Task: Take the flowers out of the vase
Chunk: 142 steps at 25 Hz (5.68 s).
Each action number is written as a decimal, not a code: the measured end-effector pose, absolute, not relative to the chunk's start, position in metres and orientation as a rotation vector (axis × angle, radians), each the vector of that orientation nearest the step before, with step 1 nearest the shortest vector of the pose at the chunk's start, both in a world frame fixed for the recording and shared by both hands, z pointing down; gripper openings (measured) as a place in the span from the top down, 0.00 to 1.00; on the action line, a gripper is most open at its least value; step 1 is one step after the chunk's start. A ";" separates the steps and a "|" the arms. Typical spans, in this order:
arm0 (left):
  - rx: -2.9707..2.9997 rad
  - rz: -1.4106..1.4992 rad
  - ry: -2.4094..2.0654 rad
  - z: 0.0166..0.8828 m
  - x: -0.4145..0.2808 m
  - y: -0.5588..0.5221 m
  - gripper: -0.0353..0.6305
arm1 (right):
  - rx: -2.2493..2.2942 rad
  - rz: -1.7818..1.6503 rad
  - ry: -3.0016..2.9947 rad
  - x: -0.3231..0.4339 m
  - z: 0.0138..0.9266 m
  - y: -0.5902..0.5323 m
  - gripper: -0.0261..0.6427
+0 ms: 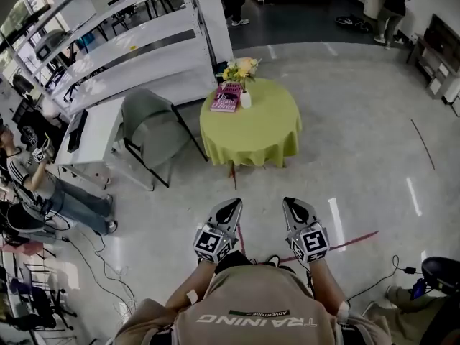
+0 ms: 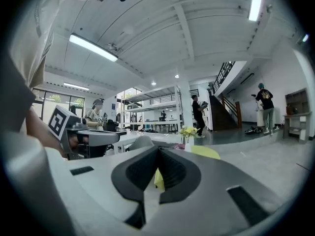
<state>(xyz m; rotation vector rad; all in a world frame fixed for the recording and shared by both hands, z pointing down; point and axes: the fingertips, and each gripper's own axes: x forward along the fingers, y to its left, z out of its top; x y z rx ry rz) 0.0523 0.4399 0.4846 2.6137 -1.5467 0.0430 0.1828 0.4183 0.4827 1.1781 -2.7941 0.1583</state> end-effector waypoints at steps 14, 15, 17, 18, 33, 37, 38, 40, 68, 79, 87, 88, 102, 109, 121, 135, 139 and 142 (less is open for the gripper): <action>2.546 0.089 -1.540 0.527 0.014 0.356 0.94 | 1.163 0.243 -2.761 0.157 0.513 0.320 0.96; 2.552 0.084 -1.529 0.527 0.011 0.343 0.94 | 1.168 0.240 -2.751 0.155 0.512 0.311 0.96; 2.574 0.067 -1.510 0.522 0.005 0.317 0.94 | 1.175 0.231 -2.731 0.150 0.510 0.292 0.96; 2.585 0.060 -1.500 0.520 0.001 0.303 0.94 | 1.180 0.225 -2.720 0.146 0.509 0.282 0.96; 2.659 0.055 -1.341 0.532 -0.098 0.175 0.94 | 1.262 0.243 -2.625 0.048 0.524 0.162 0.96; 2.670 0.050 -1.311 0.530 -0.105 0.155 0.94 | 1.311 0.279 -2.613 0.041 0.523 0.143 0.96; 2.671 0.046 -1.309 0.530 -0.106 0.150 0.94 | 1.314 0.276 -2.609 0.039 0.524 0.139 0.96; 2.670 0.037 -1.313 0.529 -0.108 0.137 0.94 | 1.305 0.266 -2.598 0.035 0.528 0.128 0.96; 2.411 0.050 -1.586 0.532 -0.095 -0.109 0.94 | 0.876 0.295 -2.747 0.022 0.555 -0.143 0.96; 2.392 0.062 -1.569 0.561 -0.116 -0.153 0.94 | 0.880 0.385 -2.722 -0.019 0.588 -0.204 0.96; 2.433 0.046 -1.509 0.561 -0.136 -0.177 0.94 | 0.938 0.398 -2.630 -0.041 0.607 -0.232 0.96; 2.435 0.047 -1.497 0.561 -0.138 -0.179 0.94 | 0.940 0.409 -2.616 -0.044 0.612 -0.235 0.96; 2.465 0.091 -1.336 0.580 -0.148 -0.202 0.94 | 0.966 0.600 -2.461 -0.082 0.685 -0.294 0.73; 2.449 0.096 -1.324 0.593 -0.157 -0.206 0.94 | 0.967 0.602 -2.421 -0.091 0.704 -0.313 0.73; 2.412 0.101 -1.342 0.602 -0.169 -0.200 0.94 | 0.963 0.499 -2.427 -0.100 0.702 -0.316 0.83; 2.440 0.072 -1.360 0.588 -0.151 -0.188 0.94 | 0.994 0.369 -2.603 -0.101 0.619 -0.319 0.84; 2.444 0.065 -1.367 0.582 -0.142 -0.181 0.94 | 1.021 0.314 -2.667 -0.096 0.582 -0.317 0.85; 2.437 0.047 -1.368 0.577 -0.135 -0.177 0.94 | 1.045 0.286 -2.697 -0.088 0.558 -0.316 0.85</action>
